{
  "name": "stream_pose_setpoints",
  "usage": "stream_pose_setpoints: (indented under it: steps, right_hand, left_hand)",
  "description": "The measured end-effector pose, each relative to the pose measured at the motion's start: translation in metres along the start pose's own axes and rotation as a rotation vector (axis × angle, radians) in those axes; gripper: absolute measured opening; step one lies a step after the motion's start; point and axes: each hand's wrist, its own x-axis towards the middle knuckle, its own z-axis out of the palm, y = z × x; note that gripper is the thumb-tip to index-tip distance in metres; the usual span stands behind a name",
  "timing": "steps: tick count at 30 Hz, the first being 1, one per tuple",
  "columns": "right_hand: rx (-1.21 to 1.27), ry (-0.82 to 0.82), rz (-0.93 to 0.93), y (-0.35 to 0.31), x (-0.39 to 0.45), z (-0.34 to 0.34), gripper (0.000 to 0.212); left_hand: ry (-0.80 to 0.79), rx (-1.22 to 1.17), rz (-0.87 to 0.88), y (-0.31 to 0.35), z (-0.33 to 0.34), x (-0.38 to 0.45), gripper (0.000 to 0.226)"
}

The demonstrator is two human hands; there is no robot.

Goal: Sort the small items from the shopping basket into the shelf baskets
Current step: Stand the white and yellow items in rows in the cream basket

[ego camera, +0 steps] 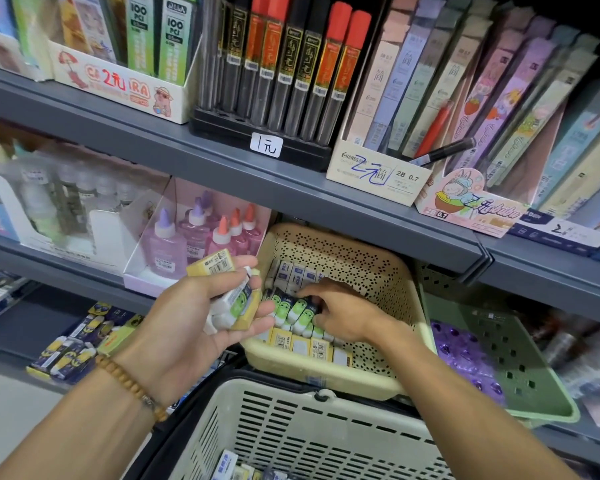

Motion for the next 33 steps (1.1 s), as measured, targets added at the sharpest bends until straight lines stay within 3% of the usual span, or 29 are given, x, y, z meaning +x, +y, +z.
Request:
stream_pose_setpoints:
  steps: [3,7,11,14,18,21,25,29,33]
  right_hand:
    - [0.072,0.062,0.029,-0.004,-0.001,0.001,0.061]
    - [0.160,0.238,0.030,-0.012,-0.013,-0.011,0.033]
    - [0.613,0.427,-0.106,-0.047,-0.041,-0.022,0.007]
    - [0.836,0.332,-0.266,-0.076,-0.061,-0.022,0.015]
    - [0.638,0.264,-0.293,-0.088,-0.065,-0.017,0.033]
    - [0.676,0.233,-0.262,-0.084,-0.064,-0.023,0.037]
    - [0.793,0.166,-0.074,-0.046,-0.068,-0.040,0.046]
    - [0.626,0.018,0.163,-0.007,-0.072,-0.032,0.050]
    - [0.361,-0.093,0.252,0.010,-0.066,-0.013,0.042]
  left_hand:
    - [-0.030,-0.080,-0.022,0.001,0.000,-0.001,0.025]
    - [-0.024,-0.173,-0.049,0.001,0.003,-0.001,0.028]
    - [-0.016,-0.237,-0.069,-0.001,0.005,0.002,0.027]
    - [-0.023,-0.283,-0.069,-0.002,0.006,0.002,0.035]
    - [-0.062,-0.285,-0.078,-0.004,0.009,-0.001,0.032]
    - [-0.048,-0.249,-0.091,-0.005,0.010,-0.002,0.038]
    - [0.001,-0.229,-0.108,-0.006,0.006,-0.004,0.035]
    - [0.019,-0.175,-0.101,-0.007,0.004,-0.003,0.030]
    - [0.032,-0.137,-0.076,-0.008,0.008,-0.002,0.028]
